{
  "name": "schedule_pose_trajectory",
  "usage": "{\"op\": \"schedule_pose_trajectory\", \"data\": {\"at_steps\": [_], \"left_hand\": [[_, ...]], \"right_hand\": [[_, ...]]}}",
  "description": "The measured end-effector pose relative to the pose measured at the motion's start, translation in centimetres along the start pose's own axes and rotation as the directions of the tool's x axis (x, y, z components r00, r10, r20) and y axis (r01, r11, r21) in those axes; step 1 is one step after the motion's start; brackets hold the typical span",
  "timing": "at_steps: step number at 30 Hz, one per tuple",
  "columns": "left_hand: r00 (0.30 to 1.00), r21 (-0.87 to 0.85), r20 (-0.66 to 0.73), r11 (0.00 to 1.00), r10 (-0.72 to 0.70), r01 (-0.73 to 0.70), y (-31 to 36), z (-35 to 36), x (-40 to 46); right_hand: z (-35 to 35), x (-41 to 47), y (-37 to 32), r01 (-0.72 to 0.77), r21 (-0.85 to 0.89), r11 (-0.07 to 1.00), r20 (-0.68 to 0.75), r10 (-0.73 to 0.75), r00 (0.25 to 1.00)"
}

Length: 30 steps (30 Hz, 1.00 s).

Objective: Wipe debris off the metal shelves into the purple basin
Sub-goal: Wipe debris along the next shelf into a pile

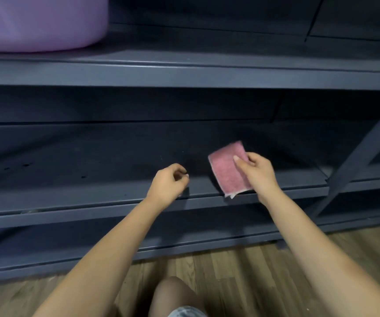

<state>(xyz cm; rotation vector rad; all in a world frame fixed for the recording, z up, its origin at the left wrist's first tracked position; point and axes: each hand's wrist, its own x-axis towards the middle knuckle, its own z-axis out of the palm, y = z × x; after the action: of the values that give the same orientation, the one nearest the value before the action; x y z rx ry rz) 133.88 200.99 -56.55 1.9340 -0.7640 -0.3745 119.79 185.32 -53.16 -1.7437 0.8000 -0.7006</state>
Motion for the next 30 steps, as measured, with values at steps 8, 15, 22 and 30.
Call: {"op": "schedule_pose_trajectory", "data": {"at_steps": [8, 15, 22, 30], "left_hand": [[0.924, 0.795, 0.302, 0.473, 0.235, -0.380, -2.2, 4.1, -0.7], [0.869, 0.825, 0.379, 0.309, 0.317, -0.473, -4.1, 4.8, 1.7], [0.841, 0.809, 0.340, 0.325, 0.421, -0.490, -5.3, 5.2, 2.2], [0.853, 0.825, 0.285, 0.340, 0.438, -0.451, -5.6, 5.4, 2.4]], "right_hand": [[-2.9, 0.8, 5.8, 0.218, -0.775, 0.593, 0.112, -0.210, 0.971], [-4.1, 2.4, 7.1, 0.317, -0.800, 0.508, 0.356, -0.022, 0.934], [-4.2, 4.6, 8.6, 0.513, -0.781, 0.357, 0.471, -0.203, 0.858], [1.7, 4.6, 8.1, 0.358, -0.816, 0.453, 0.276, -0.240, 0.931]]}}
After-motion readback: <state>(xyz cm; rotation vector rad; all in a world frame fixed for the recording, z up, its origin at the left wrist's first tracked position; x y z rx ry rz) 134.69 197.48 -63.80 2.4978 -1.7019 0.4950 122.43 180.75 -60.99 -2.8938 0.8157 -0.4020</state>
